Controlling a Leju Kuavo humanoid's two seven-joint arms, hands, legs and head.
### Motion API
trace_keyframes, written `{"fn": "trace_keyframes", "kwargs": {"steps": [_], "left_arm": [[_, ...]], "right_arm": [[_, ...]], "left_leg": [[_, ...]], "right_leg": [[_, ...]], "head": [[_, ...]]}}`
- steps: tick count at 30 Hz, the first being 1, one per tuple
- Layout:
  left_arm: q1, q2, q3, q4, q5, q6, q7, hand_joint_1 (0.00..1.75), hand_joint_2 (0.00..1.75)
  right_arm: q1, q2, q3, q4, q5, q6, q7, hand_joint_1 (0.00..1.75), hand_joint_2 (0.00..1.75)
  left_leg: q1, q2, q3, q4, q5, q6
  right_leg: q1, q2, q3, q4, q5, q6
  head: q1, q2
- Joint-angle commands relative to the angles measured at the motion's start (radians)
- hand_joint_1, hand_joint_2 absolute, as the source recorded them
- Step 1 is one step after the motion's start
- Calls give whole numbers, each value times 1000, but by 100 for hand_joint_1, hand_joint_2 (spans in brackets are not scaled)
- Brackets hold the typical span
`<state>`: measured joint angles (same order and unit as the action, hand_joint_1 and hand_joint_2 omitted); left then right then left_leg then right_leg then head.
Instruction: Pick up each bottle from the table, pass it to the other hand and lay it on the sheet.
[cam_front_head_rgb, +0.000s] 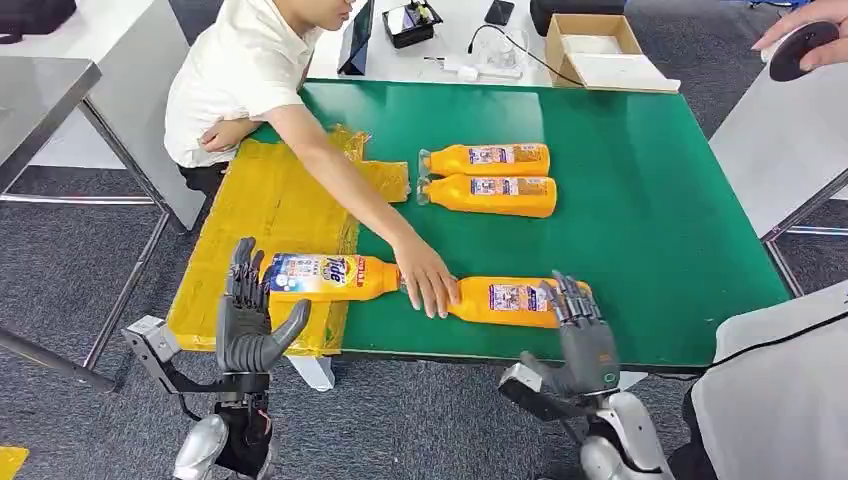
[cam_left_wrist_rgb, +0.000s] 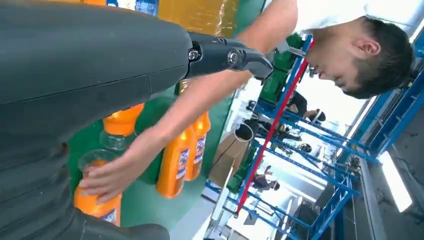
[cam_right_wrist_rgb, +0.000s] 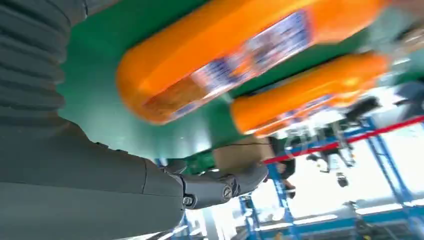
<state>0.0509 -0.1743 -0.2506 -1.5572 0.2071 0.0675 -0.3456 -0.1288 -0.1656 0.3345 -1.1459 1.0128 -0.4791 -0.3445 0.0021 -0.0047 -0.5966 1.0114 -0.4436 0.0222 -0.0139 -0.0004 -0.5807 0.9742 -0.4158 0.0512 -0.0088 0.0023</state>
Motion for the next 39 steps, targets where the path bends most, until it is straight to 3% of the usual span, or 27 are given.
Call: {"fn": "trace_keyframes", "kwargs": {"steps": [1,8,13,19,28,32,36,37,38,39], "left_arm": [[-42,35,-66,39,13,12,24,0,175],[-52,37,-79,51,18,22,35,0,175],[-73,32,-109,81,25,27,45,0,175],[-74,35,-110,80,28,27,47,0,175],[-87,32,-140,96,33,28,48,0,175],[-100,28,-145,115,32,28,46,0,175],[-112,29,-154,131,40,17,51,0,175],[-113,29,-154,132,40,17,52,0,175],[-117,28,-155,135,43,14,52,0,175],[-120,28,-155,139,45,13,52,0,175]], "right_arm": [[-139,-11,-40,285,-39,58,-27,0,175],[-180,0,-16,358,-13,56,-12,0,175],[-291,19,17,489,14,71,19,0,175],[-298,20,21,504,16,66,20,0,175],[-402,49,80,594,91,17,69,0,175],[-433,63,72,614,68,74,81,0,175],[-476,77,72,706,30,231,104,0,175],[-477,76,71,707,27,232,102,9,175],[-481,75,75,731,20,268,103,166,175],[-482,76,73,739,14,276,105,169,175]], "left_leg": [[0,1,5,-2,0,-1],[0,1,6,-1,-2,-2],[0,3,1,-1,0,-1],[0,2,5,-1,0,-1],[0,2,1,-1,1,0],[0,3,2,-1,0,0],[0,3,5,-1,0,-1],[0,1,2,-1,1,0],[0,1,1,-1,1,0],[0,1,3,-1,0,0]], "right_leg": [[0,1,4,-2,0,-2],[0,1,5,0,-2,-3],[0,3,1,0,1,-1],[0,1,4,0,-1,-3],[0,2,1,0,0,-1],[0,2,1,0,0,-1],[0,2,4,1,-1,-3],[0,1,2,0,0,-1],[0,1,1,0,0,-1],[0,1,3,0,0,-2]], "head": [[0,0],[0,0],[0,0],[0,0],[0,0],[0,0],[0,0],[-1,0],[-1,0],[0,0]]}}
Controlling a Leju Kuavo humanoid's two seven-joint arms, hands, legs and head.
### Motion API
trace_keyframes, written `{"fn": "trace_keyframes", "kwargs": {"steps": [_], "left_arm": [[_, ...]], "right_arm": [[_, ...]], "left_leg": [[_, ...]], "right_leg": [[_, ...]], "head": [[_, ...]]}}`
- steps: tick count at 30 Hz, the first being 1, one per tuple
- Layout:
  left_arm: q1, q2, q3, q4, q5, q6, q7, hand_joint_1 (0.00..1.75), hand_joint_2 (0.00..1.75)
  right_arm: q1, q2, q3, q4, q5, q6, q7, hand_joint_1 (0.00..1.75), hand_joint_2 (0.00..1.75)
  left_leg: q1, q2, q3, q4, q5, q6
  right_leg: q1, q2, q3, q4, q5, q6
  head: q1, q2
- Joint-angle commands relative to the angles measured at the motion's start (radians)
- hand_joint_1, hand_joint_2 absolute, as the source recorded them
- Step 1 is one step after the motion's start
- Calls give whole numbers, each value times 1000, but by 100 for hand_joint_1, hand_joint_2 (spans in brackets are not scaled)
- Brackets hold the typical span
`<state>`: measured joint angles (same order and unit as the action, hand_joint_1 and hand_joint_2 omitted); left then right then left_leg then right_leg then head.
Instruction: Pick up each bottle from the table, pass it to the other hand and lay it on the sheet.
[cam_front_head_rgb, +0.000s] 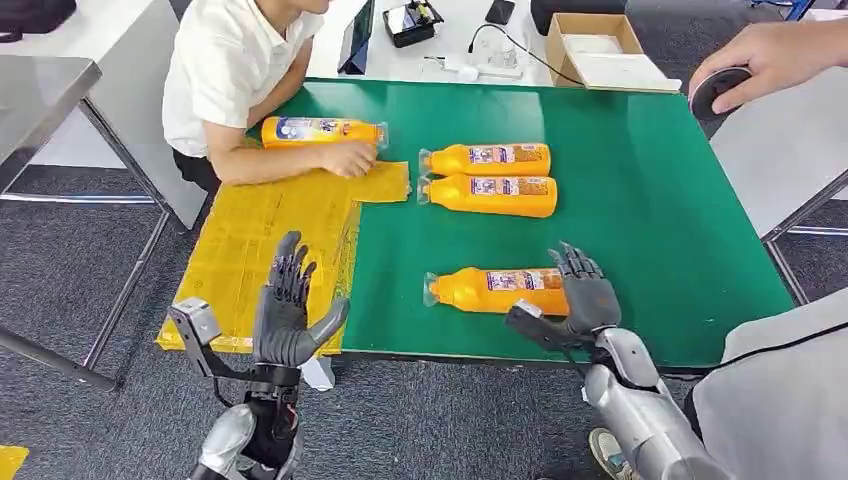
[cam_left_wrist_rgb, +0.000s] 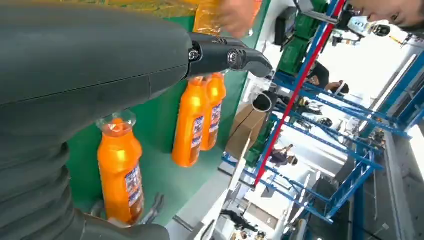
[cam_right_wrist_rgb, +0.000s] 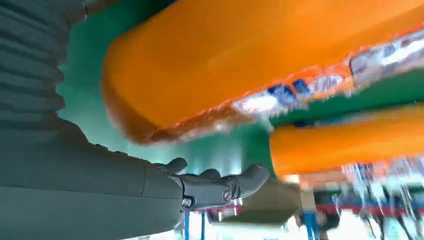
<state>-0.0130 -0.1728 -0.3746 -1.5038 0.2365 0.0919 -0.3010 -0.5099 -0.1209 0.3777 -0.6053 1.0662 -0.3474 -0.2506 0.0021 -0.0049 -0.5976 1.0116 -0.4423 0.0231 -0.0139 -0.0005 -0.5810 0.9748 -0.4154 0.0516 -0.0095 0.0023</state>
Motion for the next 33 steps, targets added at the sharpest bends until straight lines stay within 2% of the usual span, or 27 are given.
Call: {"fn": "trace_keyframes", "kwargs": {"steps": [1,5,7,15,16,17,19,23,27,30,33], "left_arm": [[-57,26,-32,86,15,-12,8,0,175],[-57,25,-33,95,24,-18,12,0,175],[-57,27,-33,102,24,-18,12,0,175],[-57,27,-34,105,25,-18,12,0,175],[-57,27,-33,106,28,-21,13,0,175],[-57,28,-34,107,28,-21,13,0,175],[-58,28,-34,108,28,-21,13,0,175],[-59,31,-37,109,30,-23,13,0,175],[-37,34,-37,98,34,-26,12,0,175],[-9,37,-32,89,38,-31,16,0,175],[3,31,-23,91,47,-32,18,0,175]], "right_arm": [[-98,31,30,199,-40,142,10,169,175],[-92,29,29,225,-47,164,26,161,175],[-79,23,24,237,-52,169,41,147,175],[-74,21,22,243,-55,168,42,143,175],[-68,21,17,251,-62,180,47,150,175],[-60,21,9,254,-71,182,44,169,175],[-46,21,7,257,-75,174,43,175,175],[-35,36,-20,259,-111,178,-7,175,175],[-7,78,-107,191,-242,176,-151,175,175],[39,116,-122,52,-327,198,-229,175,175],[87,132,-95,-107,-400,242,-241,175,175]], "left_leg": [[0,1,2,-1,0,-1],[0,0,5,-1,0,-1],[0,-1,6,-2,0,-1],[1,-2,8,-1,0,-1],[1,-2,10,-2,0,-1],[1,-2,10,-2,0,-1],[1,-3,11,-2,0,-1],[1,-3,14,-3,0,-1],[1,-1,14,-2,0,-1],[1,3,16,-4,0,-2],[1,4,13,-1,-1,-1]], "right_leg": [[0,0,2,0,0,-1],[1,0,4,-1,-1,-2],[1,-1,6,-1,-1,-2],[1,-2,8,-2,0,-1],[1,-2,10,-3,0,-2],[1,-2,10,-2,-1,-2],[1,-3,11,-3,-1,-2],[1,-3,13,-4,0,-2],[1,-2,13,-3,0,-2],[1,2,13,-4,0,-3],[1,3,11,-1,0,-2]], "head": [[0,0],[0,0],[0,0],[1,0],[0,0],[1,0],[0,0],[1,0],[1,0],[1,0],[0,0]]}}
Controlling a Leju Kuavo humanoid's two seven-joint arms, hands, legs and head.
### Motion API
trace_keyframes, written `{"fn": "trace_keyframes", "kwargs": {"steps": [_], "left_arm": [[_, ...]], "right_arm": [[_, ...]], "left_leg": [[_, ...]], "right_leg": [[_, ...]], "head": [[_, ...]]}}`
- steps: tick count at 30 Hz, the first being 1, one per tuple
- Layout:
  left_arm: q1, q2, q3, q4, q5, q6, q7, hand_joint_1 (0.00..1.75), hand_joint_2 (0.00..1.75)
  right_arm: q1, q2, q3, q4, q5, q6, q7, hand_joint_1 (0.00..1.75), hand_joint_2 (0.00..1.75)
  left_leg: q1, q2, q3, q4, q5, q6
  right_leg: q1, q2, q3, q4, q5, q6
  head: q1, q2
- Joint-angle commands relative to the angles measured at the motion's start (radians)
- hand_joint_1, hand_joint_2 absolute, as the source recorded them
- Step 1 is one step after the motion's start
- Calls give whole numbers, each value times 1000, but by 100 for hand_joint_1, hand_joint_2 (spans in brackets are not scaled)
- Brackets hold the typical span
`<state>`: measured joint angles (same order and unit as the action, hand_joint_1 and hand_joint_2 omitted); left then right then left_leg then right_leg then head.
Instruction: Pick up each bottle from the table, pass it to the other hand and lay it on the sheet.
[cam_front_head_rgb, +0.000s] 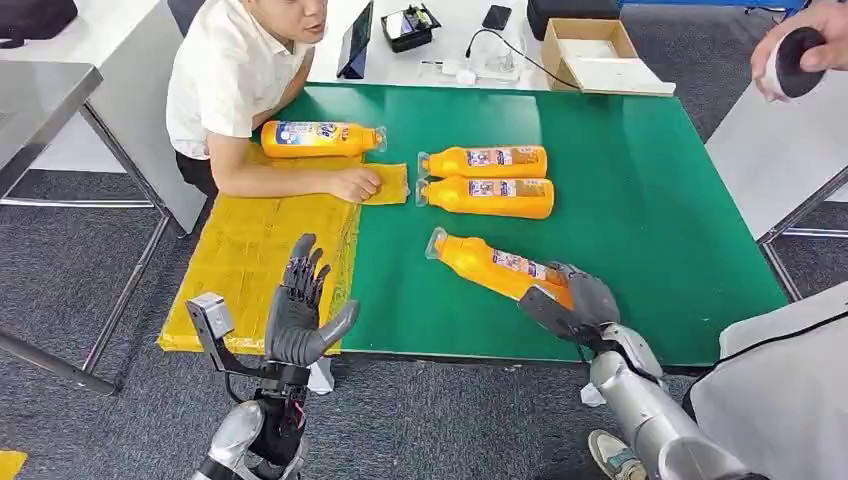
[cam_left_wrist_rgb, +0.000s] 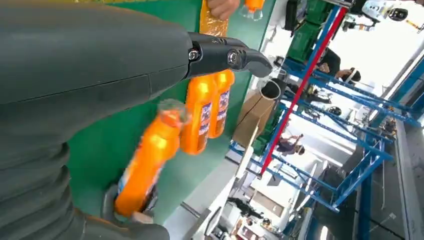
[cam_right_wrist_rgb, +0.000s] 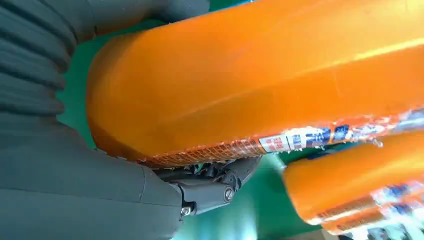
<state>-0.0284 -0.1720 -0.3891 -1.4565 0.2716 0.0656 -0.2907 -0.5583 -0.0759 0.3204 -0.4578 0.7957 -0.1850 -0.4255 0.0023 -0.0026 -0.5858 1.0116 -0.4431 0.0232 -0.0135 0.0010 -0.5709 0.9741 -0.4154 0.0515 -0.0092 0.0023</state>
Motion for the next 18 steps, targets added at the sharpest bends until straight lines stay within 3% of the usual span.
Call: {"fn": "trace_keyframes", "kwargs": {"steps": [1,8,18], "left_arm": [[22,28,-6,45,16,-7,9,0,175],[56,20,-10,30,54,-5,17,0,175],[56,20,-10,30,54,-5,17,0,175]], "right_arm": [[150,88,-22,-306,-147,87,-59,175,175],[252,100,7,-553,-277,94,-54,175,175],[252,100,7,-553,-277,94,-54,175,175]], "left_leg": [[1,2,2,-2,0,-2],[1,0,-4,0,-1,-1],[0,-2,-7,-1,0,-2]], "right_leg": [[1,2,1,-1,0,-3],[1,0,-4,1,-1,-2],[0,-1,-6,0,-1,-2]], "head": [[0,0],[0,0],[0,0]]}}
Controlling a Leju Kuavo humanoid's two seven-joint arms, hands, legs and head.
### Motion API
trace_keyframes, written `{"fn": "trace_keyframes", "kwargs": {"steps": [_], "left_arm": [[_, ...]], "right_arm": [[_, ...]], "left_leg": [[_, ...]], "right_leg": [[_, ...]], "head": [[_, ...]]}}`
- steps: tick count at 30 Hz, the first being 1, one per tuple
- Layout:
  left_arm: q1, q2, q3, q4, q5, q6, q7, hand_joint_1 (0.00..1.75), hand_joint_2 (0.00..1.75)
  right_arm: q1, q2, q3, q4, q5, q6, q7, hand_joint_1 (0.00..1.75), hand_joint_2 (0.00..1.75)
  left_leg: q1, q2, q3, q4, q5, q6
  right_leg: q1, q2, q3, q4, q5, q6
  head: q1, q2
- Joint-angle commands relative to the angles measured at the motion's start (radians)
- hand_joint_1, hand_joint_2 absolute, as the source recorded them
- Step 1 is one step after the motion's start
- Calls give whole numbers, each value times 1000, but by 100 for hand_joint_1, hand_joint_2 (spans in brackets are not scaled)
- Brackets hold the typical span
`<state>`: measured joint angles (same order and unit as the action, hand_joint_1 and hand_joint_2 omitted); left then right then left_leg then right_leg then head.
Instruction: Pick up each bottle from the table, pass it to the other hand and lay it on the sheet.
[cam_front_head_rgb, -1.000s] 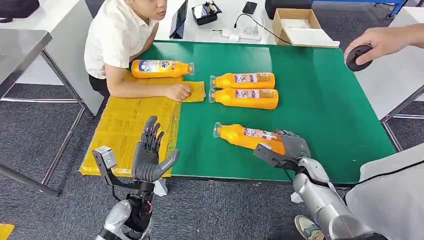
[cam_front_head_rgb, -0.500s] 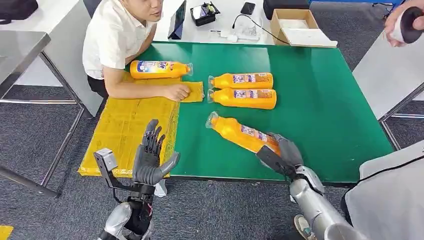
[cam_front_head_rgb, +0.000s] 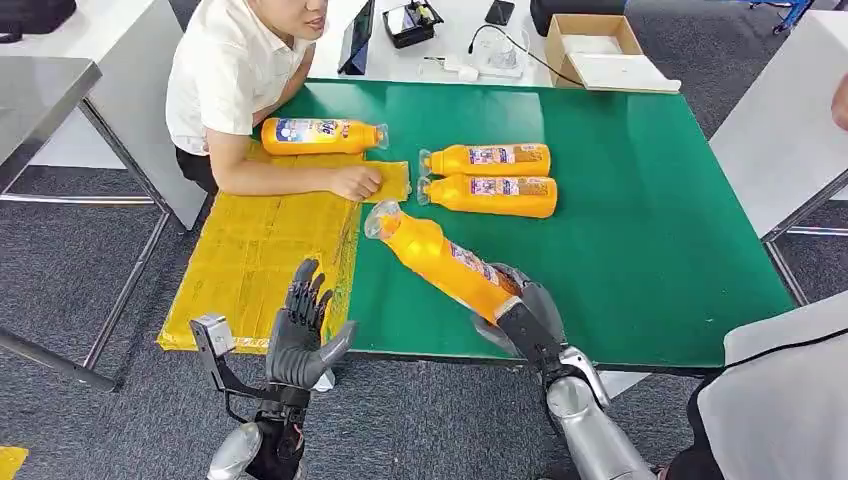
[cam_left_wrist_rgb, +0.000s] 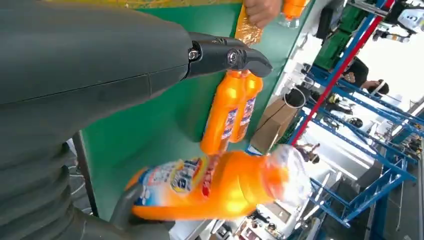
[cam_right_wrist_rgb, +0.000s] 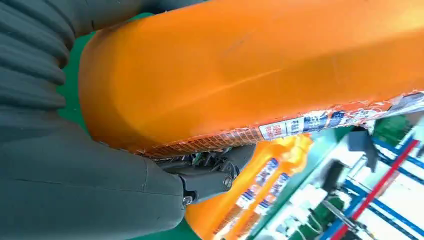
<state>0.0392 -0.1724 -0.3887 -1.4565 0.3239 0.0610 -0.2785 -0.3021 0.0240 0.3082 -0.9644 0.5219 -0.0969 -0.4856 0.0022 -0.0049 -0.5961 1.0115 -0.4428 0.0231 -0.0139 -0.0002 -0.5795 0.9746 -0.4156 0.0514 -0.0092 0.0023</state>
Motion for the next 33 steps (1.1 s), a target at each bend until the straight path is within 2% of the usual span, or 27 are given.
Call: {"fn": "trace_keyframes", "kwargs": {"steps": [1,6,9,14,23,26,33], "left_arm": [[-9,18,-8,27,31,-6,18,0,175],[-20,38,-49,50,143,-69,92,0,175],[-42,35,-67,74,148,-73,95,0,175],[-96,23,-93,110,173,-89,104,0,175],[-111,21,-117,114,201,-99,111,0,175],[-111,20,-119,115,204,-101,111,0,175],[-109,9,-132,51,172,-67,43,0,175]], "right_arm": [[1,5,17,-53,-21,-2,0,175,175],[17,53,90,-88,-35,-4,-3,175,175],[11,86,157,-75,-31,-1,-3,175,175],[-16,116,283,22,-18,1,-25,175,175],[-27,138,341,53,-22,-17,-48,175,175],[-29,137,344,55,-22,-15,-48,175,175],[-43,161,392,144,-63,10,-43,175,175]], "left_leg": [[0,1,4,-1,-1,-2],[0,2,3,-1,-1,-1],[0,5,6,-1,-2,-2],[1,2,2,-1,0,-1],[1,2,6,-1,-2,-2],[1,1,2,-1,0,-1],[1,1,2,0,-1,-2]], "right_leg": [[1,0,3,0,-1,-3],[1,2,1,0,-1,-2],[1,4,3,1,-2,-3],[1,1,1,0,0,-2],[1,1,4,1,-2,-4],[0,0,1,0,-1,-2],[1,0,1,1,-1,-2]], "head": [[0,0],[0,0],[0,0],[0,0],[0,0],[0,0],[0,0]]}}
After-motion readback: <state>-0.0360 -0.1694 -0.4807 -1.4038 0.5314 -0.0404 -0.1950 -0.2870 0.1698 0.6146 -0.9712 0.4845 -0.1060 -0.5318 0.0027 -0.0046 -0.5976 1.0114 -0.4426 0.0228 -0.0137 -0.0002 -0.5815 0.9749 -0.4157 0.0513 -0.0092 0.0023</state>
